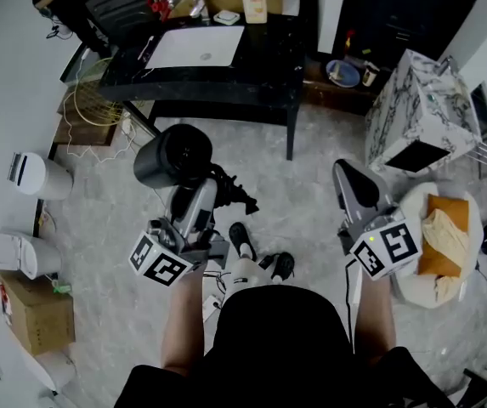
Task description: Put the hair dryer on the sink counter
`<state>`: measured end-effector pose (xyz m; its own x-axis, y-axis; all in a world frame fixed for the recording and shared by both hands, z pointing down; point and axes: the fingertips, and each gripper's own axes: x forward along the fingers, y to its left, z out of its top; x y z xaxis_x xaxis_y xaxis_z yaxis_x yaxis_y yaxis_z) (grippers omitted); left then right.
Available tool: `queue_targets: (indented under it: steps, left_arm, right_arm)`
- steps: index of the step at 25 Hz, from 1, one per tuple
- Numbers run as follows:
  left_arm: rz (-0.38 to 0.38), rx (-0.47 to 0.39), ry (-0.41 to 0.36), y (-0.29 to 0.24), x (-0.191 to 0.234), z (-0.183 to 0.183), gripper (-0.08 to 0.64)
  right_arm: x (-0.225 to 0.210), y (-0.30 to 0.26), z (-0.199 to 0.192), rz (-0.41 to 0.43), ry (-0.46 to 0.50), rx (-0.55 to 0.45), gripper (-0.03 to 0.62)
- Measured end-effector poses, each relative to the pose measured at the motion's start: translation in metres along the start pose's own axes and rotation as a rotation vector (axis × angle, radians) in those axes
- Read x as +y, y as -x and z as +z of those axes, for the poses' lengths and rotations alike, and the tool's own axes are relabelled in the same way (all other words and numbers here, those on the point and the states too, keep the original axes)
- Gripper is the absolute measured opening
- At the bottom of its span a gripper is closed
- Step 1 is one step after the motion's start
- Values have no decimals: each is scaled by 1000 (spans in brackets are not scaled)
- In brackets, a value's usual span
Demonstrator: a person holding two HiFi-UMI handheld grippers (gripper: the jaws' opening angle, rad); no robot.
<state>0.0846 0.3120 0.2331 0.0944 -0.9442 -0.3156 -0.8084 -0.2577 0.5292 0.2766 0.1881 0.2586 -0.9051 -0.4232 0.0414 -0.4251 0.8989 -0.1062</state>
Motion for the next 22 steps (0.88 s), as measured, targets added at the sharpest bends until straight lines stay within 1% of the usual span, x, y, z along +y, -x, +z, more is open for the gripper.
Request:
queue_targets:
  steps: [2, 4, 9, 12, 17, 22]
  left_arm:
    - [-2, -4, 5, 8, 0, -1, 209]
    - [-2, -2, 7, 12, 1, -3, 209]
    - [0, 8, 7, 9, 11, -5, 209]
    - [-6, 8, 19, 7, 23, -5, 209]
    - [-26, 6, 37, -13, 56, 11, 209]
    - [-59, 21, 31, -43, 90, 26, 209]
  right_arm:
    - [4, 4, -1, -1, -23, -25, 9]
    - [7, 7, -3, -2, -25, -35, 9]
    - [15, -3, -8, 24, 0, -15, 9]
    - [19, -13, -9, 32, -8, -15, 9]
    - [6, -50, -2, -2, -19, -3, 9]
    - [-12, -95, 6, -47, -33, -3, 9]
